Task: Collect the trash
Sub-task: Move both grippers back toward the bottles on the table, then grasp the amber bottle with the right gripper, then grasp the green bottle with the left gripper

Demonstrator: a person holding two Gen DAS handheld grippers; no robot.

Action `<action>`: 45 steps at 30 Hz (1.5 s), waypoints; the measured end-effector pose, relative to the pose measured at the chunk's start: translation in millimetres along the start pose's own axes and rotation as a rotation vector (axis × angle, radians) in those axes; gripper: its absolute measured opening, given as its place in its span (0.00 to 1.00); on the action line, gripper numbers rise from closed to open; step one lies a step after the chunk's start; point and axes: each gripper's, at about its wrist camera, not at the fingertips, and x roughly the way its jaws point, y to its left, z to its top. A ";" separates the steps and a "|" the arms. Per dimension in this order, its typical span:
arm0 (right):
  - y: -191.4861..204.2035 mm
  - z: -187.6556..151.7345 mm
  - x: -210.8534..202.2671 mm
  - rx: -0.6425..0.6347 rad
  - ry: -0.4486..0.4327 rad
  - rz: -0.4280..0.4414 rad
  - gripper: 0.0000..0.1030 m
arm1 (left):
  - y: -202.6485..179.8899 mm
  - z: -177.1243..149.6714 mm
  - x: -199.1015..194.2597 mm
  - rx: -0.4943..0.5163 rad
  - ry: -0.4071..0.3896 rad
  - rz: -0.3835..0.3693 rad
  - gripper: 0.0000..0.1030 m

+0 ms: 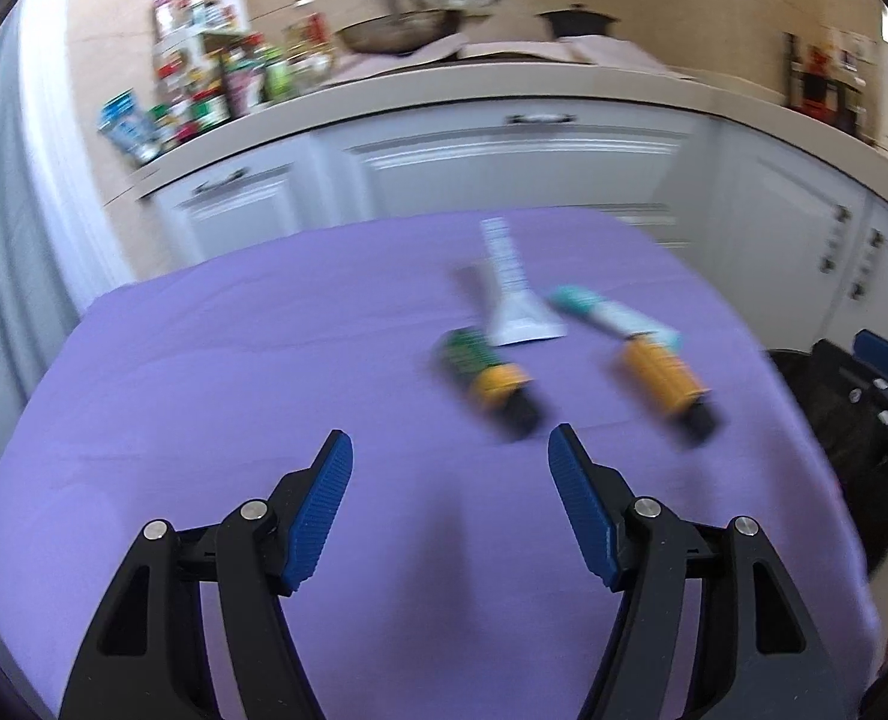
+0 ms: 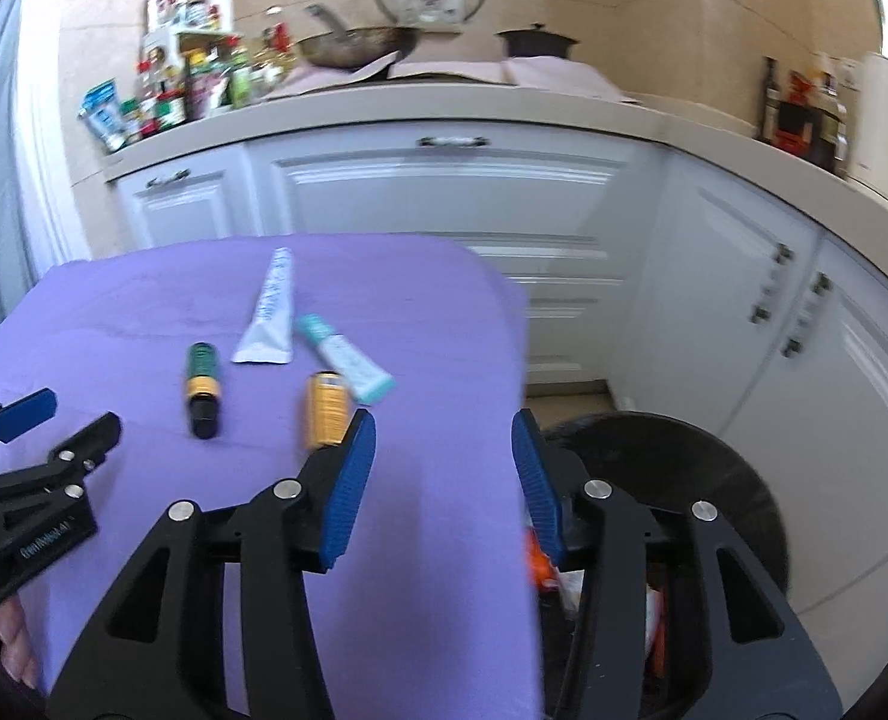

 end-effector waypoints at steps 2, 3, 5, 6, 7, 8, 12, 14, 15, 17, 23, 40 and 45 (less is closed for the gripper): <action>10.5 2.1 8.6 -0.011 0.014 0.016 0.45 | 20.4 -3.4 3.1 -0.030 0.014 0.032 0.64; 16.3 3.2 14.1 -0.018 0.026 0.021 0.45 | 32.1 -4.9 5.5 -0.048 0.021 0.050 0.64; 26.0 5.1 24.4 -0.032 0.044 0.031 0.45 | 49.3 -7.5 8.9 -0.072 0.030 0.080 0.64; 29.4 5.4 28.9 -0.038 0.053 0.030 0.45 | 57.1 -8.5 10.9 -0.083 0.036 0.092 0.64; 32.3 5.7 33.6 -0.044 0.063 0.030 0.45 | 64.4 -9.1 12.5 -0.095 0.042 0.104 0.64; 35.7 6.6 39.8 -0.049 0.079 0.030 0.45 | 72.1 -10.1 14.4 -0.108 0.048 0.113 0.65; 38.7 7.5 55.5 -0.043 0.136 0.023 0.45 | 96.2 -14.1 19.5 -0.150 0.061 0.140 0.65; 38.6 7.0 61.3 -0.040 0.163 0.019 0.45 | 102.8 -15.9 21.5 -0.160 0.067 0.141 0.65; 38.4 6.3 64.5 -0.039 0.179 0.016 0.44 | 104.9 -16.5 22.4 -0.165 0.070 0.140 0.65; 38.3 4.7 67.6 -0.040 0.193 0.020 0.41 | 105.8 -17.7 22.7 -0.170 0.073 0.134 0.66; 40.4 2.1 70.4 -0.052 0.214 0.024 0.25 | 101.4 -17.3 24.8 -0.162 0.073 0.114 0.66; 2.9 8.3 27.6 -0.030 0.050 -0.065 0.23 | 40.6 1.4 26.0 -0.096 0.059 0.012 0.66; -16.3 10.1 22.3 0.003 0.031 -0.069 0.23 | 19.9 14.6 28.3 -0.083 0.046 -0.017 0.67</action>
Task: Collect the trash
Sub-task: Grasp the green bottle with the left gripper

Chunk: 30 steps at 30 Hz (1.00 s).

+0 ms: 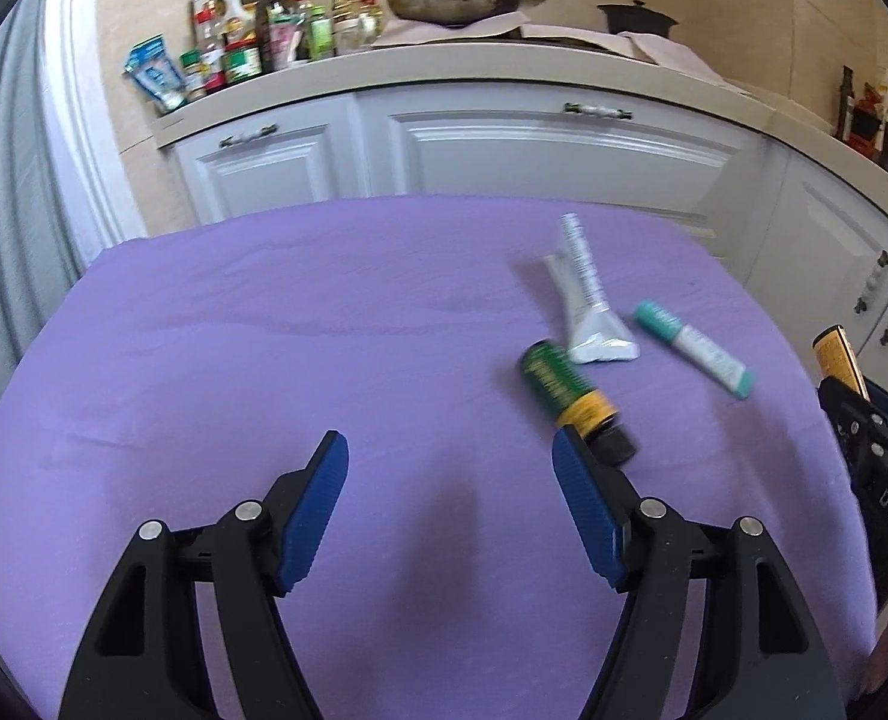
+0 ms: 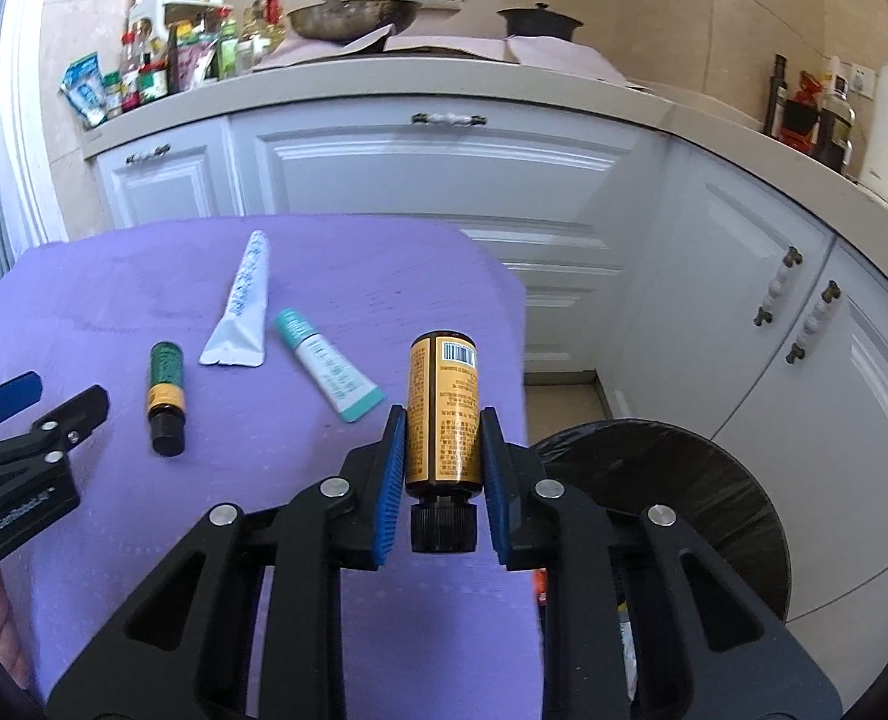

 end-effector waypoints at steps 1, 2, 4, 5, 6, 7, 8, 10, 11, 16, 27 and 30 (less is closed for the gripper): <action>-2.7 -0.1 -0.2 0.004 -0.001 0.000 0.23 | -5.8 2.8 1.5 0.004 0.000 -0.003 0.67; -7.0 0.1 -0.5 0.010 -0.003 0.001 0.23 | -8.5 5.1 3.3 0.006 0.002 -0.007 0.68; -11.0 -0.4 0.0 0.018 -0.003 0.003 0.23 | -15.8 9.2 7.6 0.005 0.012 -0.020 0.68; -13.6 -0.1 0.1 0.022 -0.004 0.006 0.23 | -19.8 11.2 10.5 0.005 0.016 -0.024 0.68; -15.3 0.3 -0.1 0.026 -0.006 0.007 0.23 | -22.4 12.1 12.5 0.006 0.018 -0.026 0.69; -16.3 0.6 -0.5 0.027 -0.008 0.009 0.23 | -26.8 14.0 16.6 0.011 0.021 -0.025 0.69; -17.7 1.3 -0.7 0.027 -0.009 0.011 0.23 | -30.0 14.5 18.9 0.017 0.022 -0.021 0.69; -18.7 1.3 -1.7 0.027 -0.012 0.014 0.23 | -35.9 15.6 28.8 0.032 0.040 -0.007 0.69; -18.7 1.3 -1.8 0.028 -0.012 0.017 0.23 | -38.2 14.7 31.9 0.038 0.051 -0.003 0.69; -17.9 -0.5 -2.0 0.033 -0.007 0.020 0.23 | -33.0 10.6 44.4 0.029 0.115 -0.030 0.56; -7.9 -5.6 -7.5 0.024 0.002 0.024 0.23 | -21.0 2.7 39.5 0.040 0.106 -0.073 0.24; -6.4 -9.3 -10.8 0.022 0.005 0.021 0.23 | -19.9 0.6 35.9 0.044 0.098 -0.076 0.24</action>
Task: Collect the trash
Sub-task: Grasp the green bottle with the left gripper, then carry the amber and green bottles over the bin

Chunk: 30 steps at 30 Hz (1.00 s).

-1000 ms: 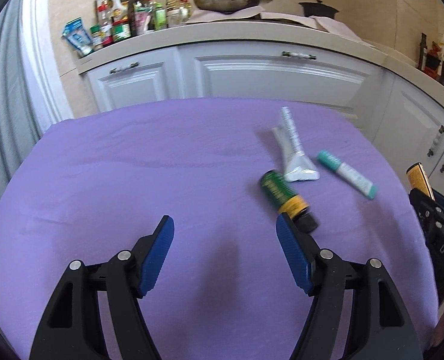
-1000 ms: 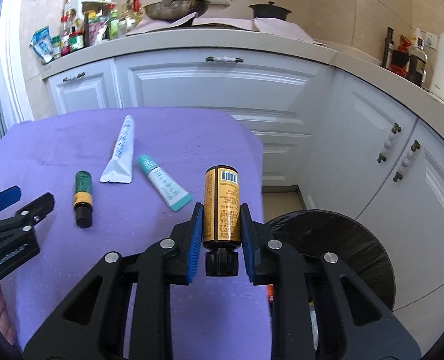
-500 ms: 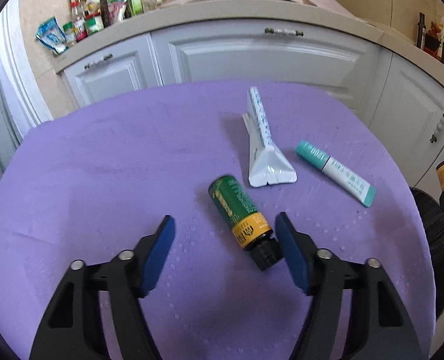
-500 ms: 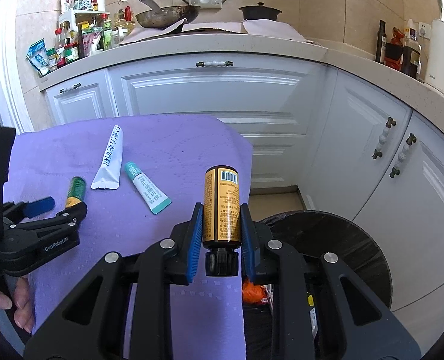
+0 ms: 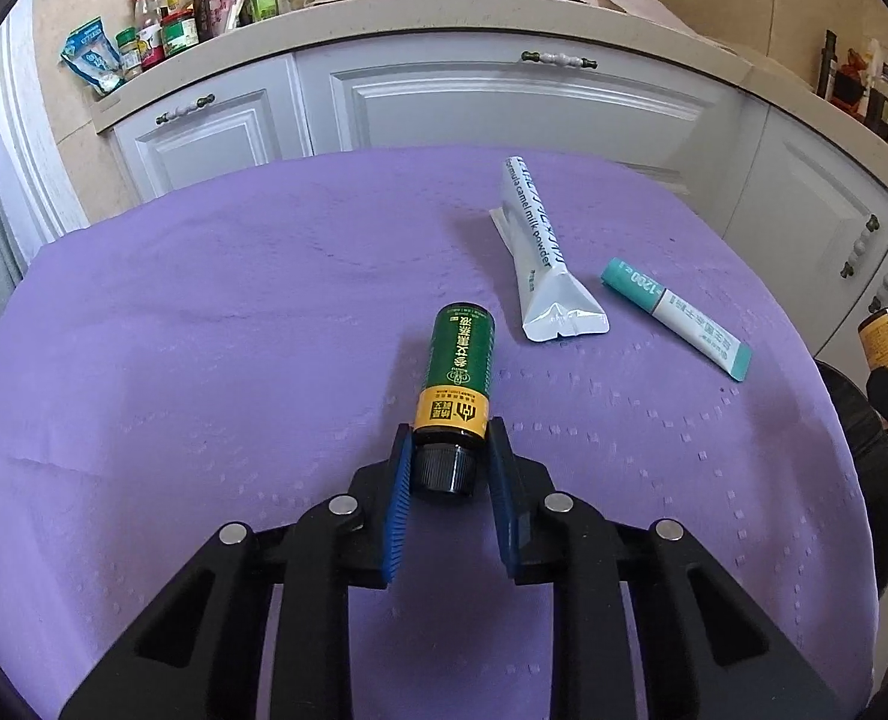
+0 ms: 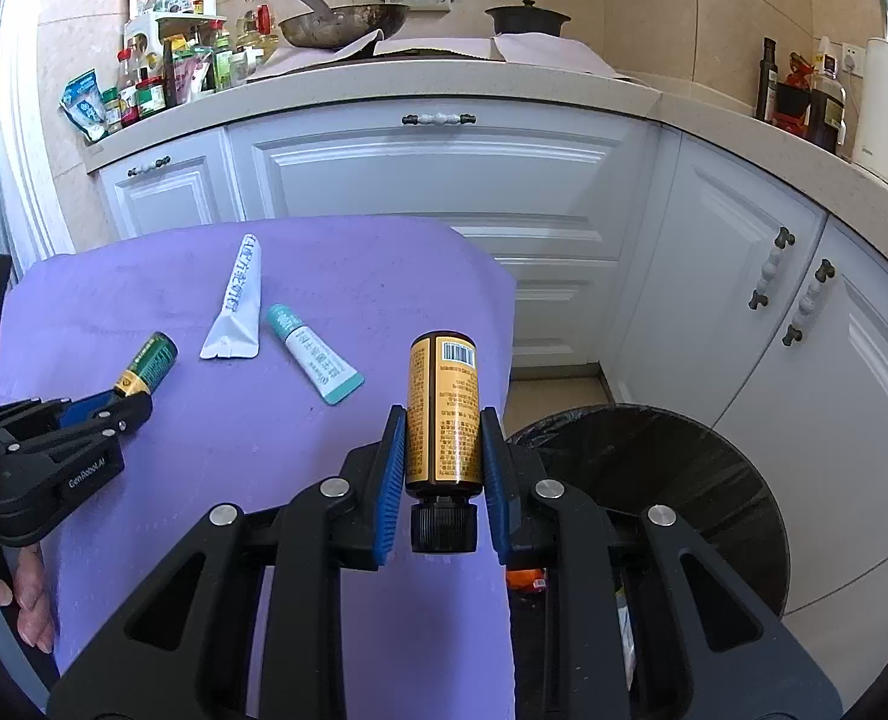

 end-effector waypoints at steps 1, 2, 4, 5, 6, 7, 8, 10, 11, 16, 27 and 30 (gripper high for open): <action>-0.3 -0.8 -1.1 0.000 0.000 -0.001 0.23 | 0.4 0.1 -0.8 0.002 -0.002 0.001 0.24; 0.0 -1.7 -2.3 0.001 0.001 -0.003 0.23 | 0.4 -0.9 -2.6 0.003 -0.008 0.001 0.24; -0.8 -4.6 -5.7 0.007 0.002 -0.008 0.23 | 1.3 -2.2 -6.5 0.001 -0.024 -0.002 0.24; -1.9 -5.6 -7.0 0.010 0.002 -0.009 0.23 | 1.7 -2.7 -8.4 0.002 -0.030 -0.002 0.24; -2.7 -7.4 -8.9 0.012 0.003 -0.012 0.23 | 1.1 -2.7 -9.6 0.004 -0.033 0.000 0.24; -3.7 -9.0 -10.6 0.014 0.002 -0.015 0.23 | 1.0 -3.6 -11.4 0.006 -0.039 0.003 0.24; -4.9 -10.5 -12.1 0.015 0.002 -0.017 0.23 | 1.1 -4.5 -13.7 0.008 -0.046 0.004 0.24; -7.4 -13.5 -16.2 0.019 0.002 -0.025 0.23 | 0.1 -6.6 -18.6 0.014 -0.060 0.010 0.24; -9.1 -15.4 -18.5 0.022 0.001 -0.029 0.23 | -0.4 -7.0 -20.1 0.016 -0.066 0.014 0.24; -19.6 -22.5 -30.1 0.040 -0.008 -0.050 0.23 | -6.2 -13.4 -33.6 0.038 -0.105 0.026 0.24; -61.6 -36.7 -61.4 0.103 -0.046 -0.134 0.23 | -42.9 -19.4 -64.4 0.080 -0.177 -0.042 0.24; -75.7 -40.7 -70.6 0.123 -0.062 -0.162 0.23 | -62.7 -20.3 -72.9 0.102 -0.196 -0.082 0.24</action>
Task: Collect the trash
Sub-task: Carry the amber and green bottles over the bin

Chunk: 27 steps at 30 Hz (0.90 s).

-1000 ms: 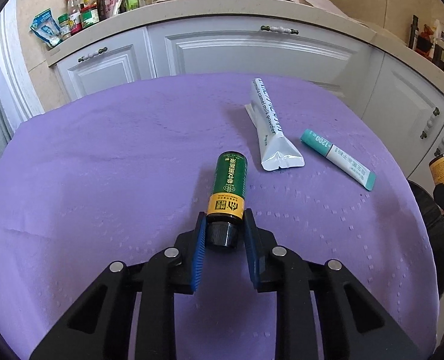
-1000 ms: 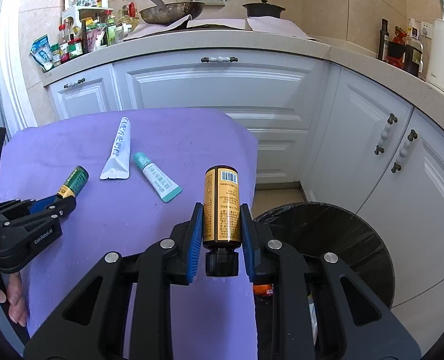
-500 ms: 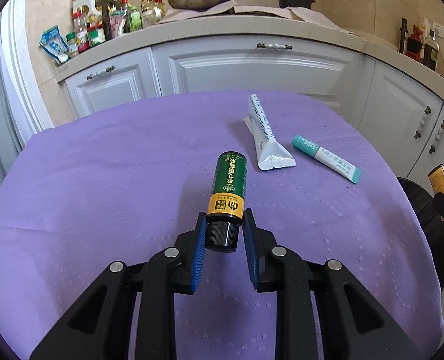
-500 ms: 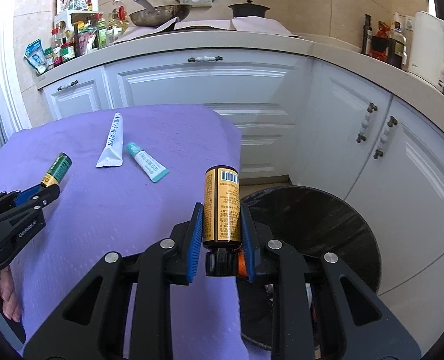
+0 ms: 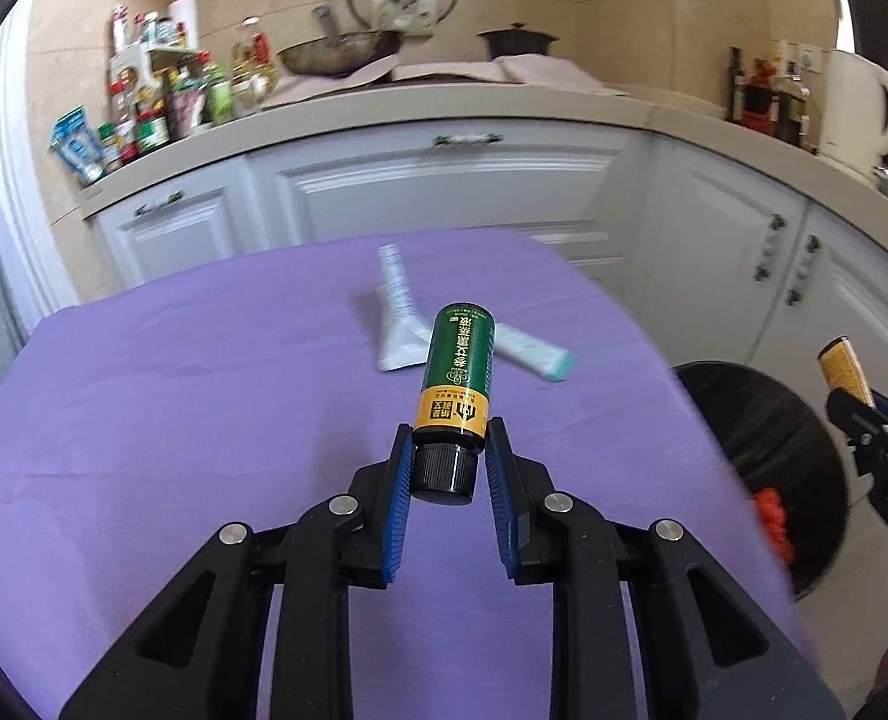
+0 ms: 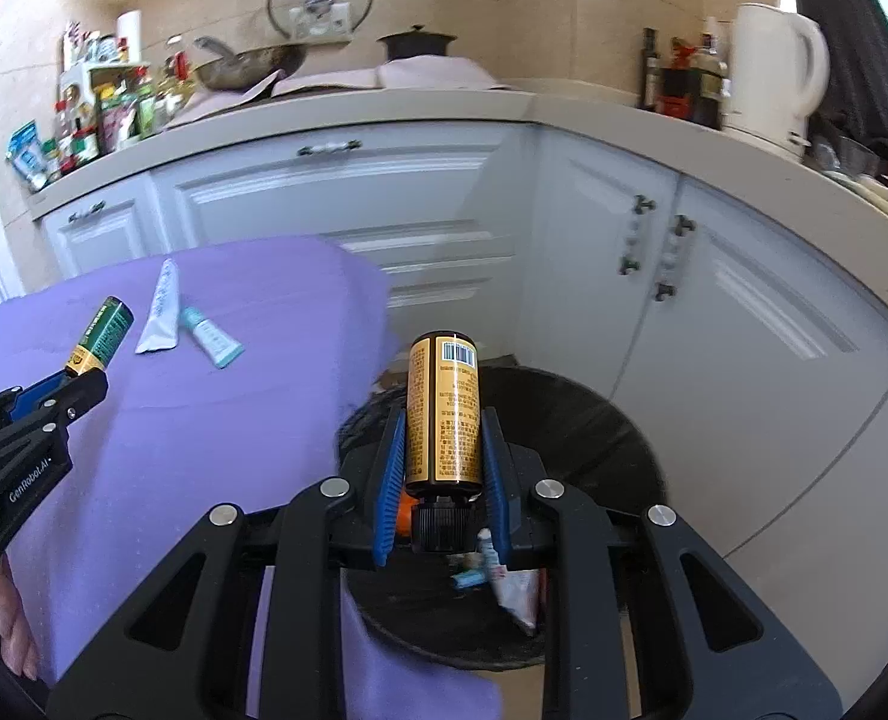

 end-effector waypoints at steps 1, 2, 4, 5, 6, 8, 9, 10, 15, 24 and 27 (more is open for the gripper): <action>-5.5 -0.6 -2.1 0.006 -0.005 -0.011 0.23 | -5.2 0.7 -1.8 0.004 -0.006 -0.010 0.24; -10.6 -0.8 -3.7 0.011 -0.009 -0.021 0.23 | -13.2 1.6 -4.3 0.012 -0.015 -0.023 0.24; -20.9 -1.2 -6.2 0.022 -0.015 -0.038 0.23 | -26.6 2.9 -6.6 0.027 -0.025 -0.045 0.24; -24.1 -1.4 -7.2 0.026 -0.018 -0.043 0.23 | -34.0 3.5 -7.7 0.032 -0.031 -0.060 0.24; -28.8 -1.6 -8.9 0.030 -0.023 -0.051 0.23 | -42.1 4.2 -8.9 0.037 -0.038 -0.073 0.24; -36.0 -1.7 -11.3 0.037 -0.029 -0.063 0.23 | -53.6 5.9 -9.9 0.050 -0.049 -0.093 0.24; -40.4 -1.6 -12.3 0.042 -0.034 -0.070 0.23 | -60.3 6.7 -10.6 0.060 -0.055 -0.103 0.24; -43.7 -1.4 -13.2 0.045 -0.037 -0.073 0.23 | -66.7 7.4 -11.3 0.070 -0.063 -0.109 0.24; -58.3 0.3 -14.6 0.058 -0.057 -0.088 0.23 | -90.8 11.7 -11.2 0.100 -0.082 -0.136 0.24; -74.0 3.7 2.1 0.090 -0.048 -0.087 0.23 | -118.2 16.1 -2.1 0.130 -0.090 -0.151 0.24; -76.5 4.4 7.2 0.095 -0.046 -0.092 0.23 | -125.1 17.8 3.3 0.138 -0.089 -0.152 0.24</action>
